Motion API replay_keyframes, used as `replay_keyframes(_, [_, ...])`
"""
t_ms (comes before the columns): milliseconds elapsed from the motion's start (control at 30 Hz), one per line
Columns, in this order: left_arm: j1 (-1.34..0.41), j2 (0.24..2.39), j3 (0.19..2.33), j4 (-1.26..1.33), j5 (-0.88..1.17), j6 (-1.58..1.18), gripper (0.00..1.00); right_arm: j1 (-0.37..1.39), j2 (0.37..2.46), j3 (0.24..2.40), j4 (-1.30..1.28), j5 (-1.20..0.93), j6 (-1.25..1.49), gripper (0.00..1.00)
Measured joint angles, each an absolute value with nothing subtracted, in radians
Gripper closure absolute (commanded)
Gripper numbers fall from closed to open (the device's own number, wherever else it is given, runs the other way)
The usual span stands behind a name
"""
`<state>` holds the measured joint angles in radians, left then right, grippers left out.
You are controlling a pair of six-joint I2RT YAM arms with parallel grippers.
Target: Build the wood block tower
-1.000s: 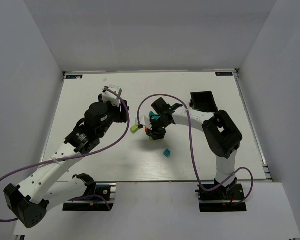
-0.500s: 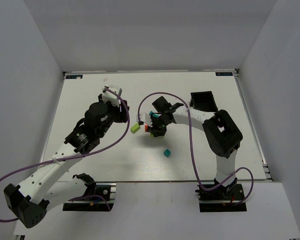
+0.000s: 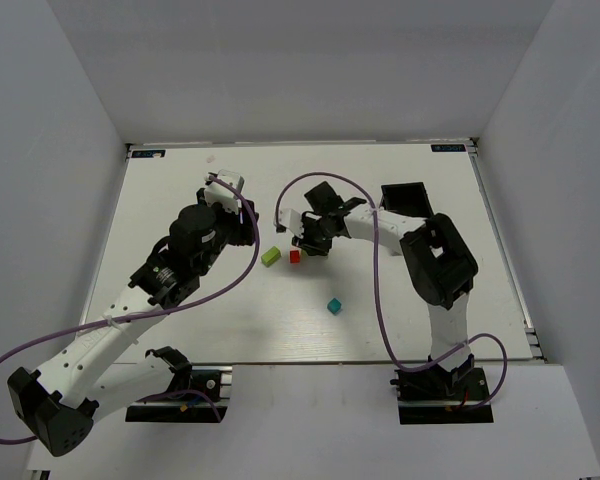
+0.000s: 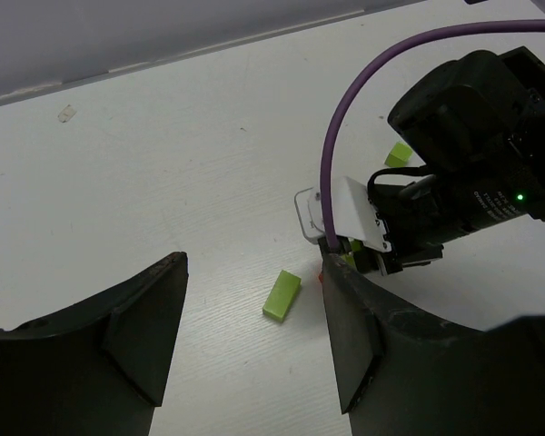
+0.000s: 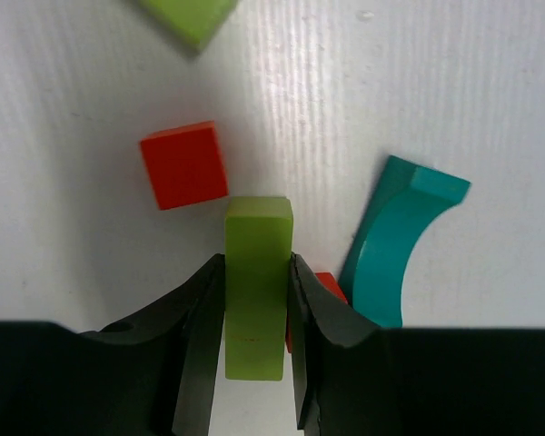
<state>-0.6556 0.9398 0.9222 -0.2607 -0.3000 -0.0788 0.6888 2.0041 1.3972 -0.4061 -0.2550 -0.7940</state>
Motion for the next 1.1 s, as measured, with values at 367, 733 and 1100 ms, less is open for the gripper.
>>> replay_keyframes(367, [-0.656, 0.940, 0.922, -0.260, -0.299, -0.079, 0.29, 0.623, 2.013, 1.407, -0.381, -0.187, -0.744, 0.89])
replay_keyframes(733, [-0.656, 0.940, 0.922, -0.260, -0.299, -0.079, 0.29, 0.570, 2.011, 1.408, -0.409, -0.250, -0.778, 0.89])
replay_keyframes(1100, [-0.656, 0.940, 0.922, -0.260, -0.299, -0.079, 0.29, 0.622, 2.010, 1.418, -0.540, -0.403, -0.902, 0.88])
